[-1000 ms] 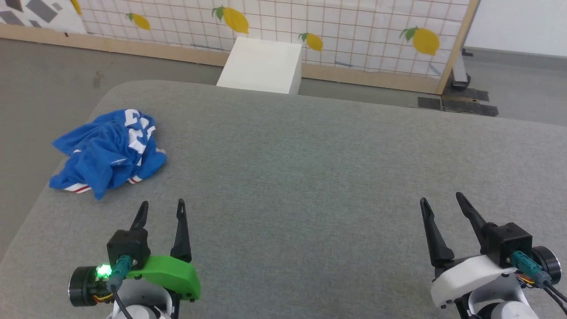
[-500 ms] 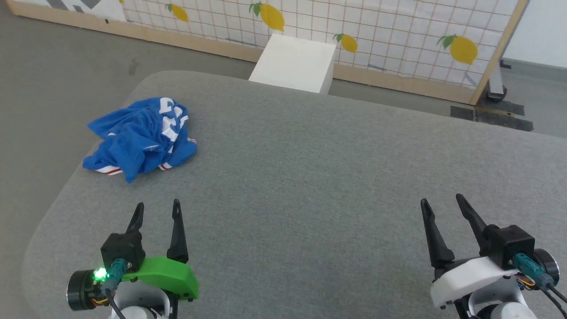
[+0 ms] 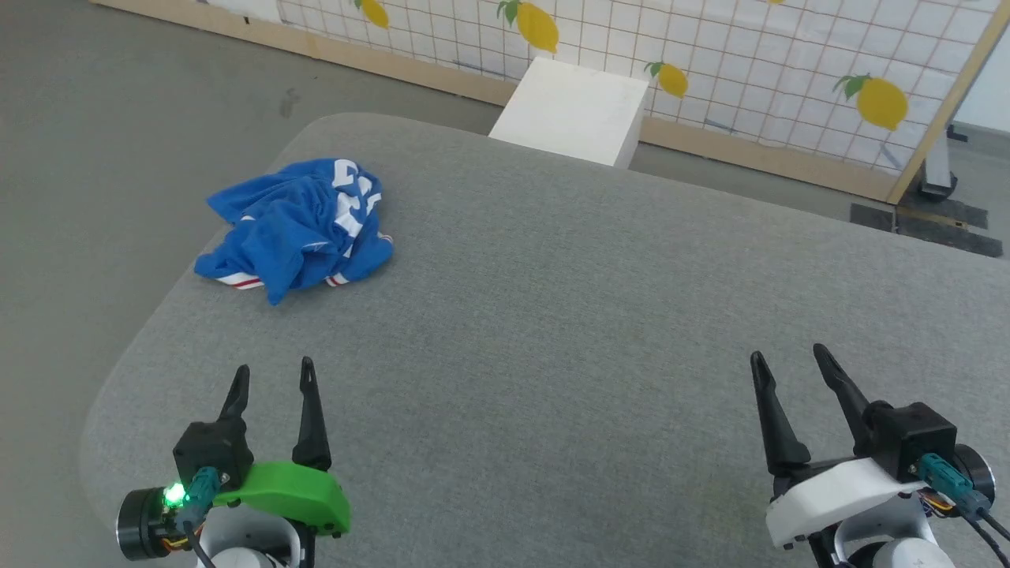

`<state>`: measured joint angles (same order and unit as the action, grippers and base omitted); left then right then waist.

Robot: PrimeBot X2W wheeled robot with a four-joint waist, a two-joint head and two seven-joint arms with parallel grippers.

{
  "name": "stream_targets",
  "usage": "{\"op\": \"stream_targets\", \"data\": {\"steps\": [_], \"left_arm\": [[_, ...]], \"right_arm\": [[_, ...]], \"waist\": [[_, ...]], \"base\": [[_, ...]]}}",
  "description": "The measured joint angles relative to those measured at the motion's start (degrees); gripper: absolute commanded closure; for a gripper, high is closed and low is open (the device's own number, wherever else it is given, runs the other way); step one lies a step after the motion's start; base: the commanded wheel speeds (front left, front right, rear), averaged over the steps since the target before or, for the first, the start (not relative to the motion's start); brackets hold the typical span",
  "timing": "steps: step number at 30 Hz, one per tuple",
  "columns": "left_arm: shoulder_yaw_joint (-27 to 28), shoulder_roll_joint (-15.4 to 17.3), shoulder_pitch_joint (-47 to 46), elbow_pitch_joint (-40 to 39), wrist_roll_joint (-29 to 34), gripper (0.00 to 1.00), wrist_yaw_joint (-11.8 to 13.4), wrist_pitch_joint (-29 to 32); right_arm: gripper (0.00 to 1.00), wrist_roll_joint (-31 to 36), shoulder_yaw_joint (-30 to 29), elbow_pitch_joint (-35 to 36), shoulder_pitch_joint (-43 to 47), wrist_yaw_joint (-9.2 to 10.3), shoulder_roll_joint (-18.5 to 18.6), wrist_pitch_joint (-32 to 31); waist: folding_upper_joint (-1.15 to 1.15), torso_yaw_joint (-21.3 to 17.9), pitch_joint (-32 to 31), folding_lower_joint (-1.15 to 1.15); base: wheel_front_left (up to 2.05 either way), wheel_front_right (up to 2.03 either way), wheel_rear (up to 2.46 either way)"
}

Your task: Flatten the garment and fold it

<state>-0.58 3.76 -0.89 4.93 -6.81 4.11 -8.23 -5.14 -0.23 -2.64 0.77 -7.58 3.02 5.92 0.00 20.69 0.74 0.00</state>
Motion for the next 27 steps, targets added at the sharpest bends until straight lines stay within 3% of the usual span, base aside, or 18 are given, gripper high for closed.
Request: {"op": "stream_targets", "data": {"steps": [27], "left_arm": [[0.1, 0.9, 0.0, 2.9, -2.9, 0.0, 2.0, -3.1]], "right_arm": [[0.0, -1.3, 1.9, -0.5, -0.8, 0.0, 0.0, 1.3]], "waist": [[0.0, 7.2, 0.7, 0.0]], "base": [[0.0, 0.0, 0.0]]}}
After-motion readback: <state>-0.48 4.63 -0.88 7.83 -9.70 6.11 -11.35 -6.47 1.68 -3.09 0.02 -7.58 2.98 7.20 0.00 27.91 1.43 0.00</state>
